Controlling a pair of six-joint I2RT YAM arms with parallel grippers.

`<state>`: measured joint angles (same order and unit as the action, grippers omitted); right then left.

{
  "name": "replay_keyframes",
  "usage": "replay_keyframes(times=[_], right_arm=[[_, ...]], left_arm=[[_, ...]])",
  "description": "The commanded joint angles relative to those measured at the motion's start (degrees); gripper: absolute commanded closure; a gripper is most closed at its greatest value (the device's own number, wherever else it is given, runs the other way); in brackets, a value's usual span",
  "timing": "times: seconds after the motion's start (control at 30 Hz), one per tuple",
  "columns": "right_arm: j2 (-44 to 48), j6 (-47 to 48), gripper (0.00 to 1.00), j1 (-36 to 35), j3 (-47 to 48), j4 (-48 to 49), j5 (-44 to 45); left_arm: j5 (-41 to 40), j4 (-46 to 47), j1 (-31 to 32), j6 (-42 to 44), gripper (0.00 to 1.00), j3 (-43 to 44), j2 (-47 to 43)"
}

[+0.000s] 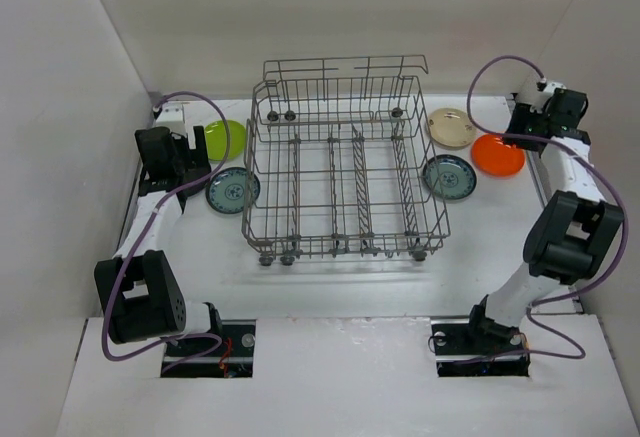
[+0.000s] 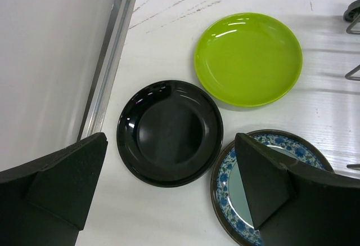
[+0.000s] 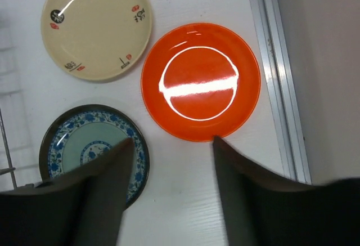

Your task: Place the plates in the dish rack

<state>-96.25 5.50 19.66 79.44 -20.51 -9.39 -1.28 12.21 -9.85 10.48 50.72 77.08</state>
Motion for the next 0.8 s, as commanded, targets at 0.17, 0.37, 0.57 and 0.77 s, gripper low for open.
replay_keyframes(times=[0.17, 0.37, 0.57, 0.77], right_arm=[[-11.7, -11.0, 0.43, 6.4, 15.6, -16.7, -7.8], [-17.5, -9.2, 0.45, 7.8, 20.5, -22.9, -4.5], [-22.4, -8.0, 0.53, 9.7, 23.9, -25.2, -3.7], [-25.7, -6.8, 0.49, 11.1, 26.1, -24.9, -1.4]], left_arm=[[0.6, 0.4, -0.3, 0.1, 0.00, 3.2, 0.1], [0.7, 0.0, -0.3, 0.1, 0.00, 4.4, 0.9], [0.7, -2.1, -0.7, 0.1, 0.00, 6.7, 2.2], [0.8, -4.4, -0.7, 0.1, 0.00, 10.4, 4.1]])
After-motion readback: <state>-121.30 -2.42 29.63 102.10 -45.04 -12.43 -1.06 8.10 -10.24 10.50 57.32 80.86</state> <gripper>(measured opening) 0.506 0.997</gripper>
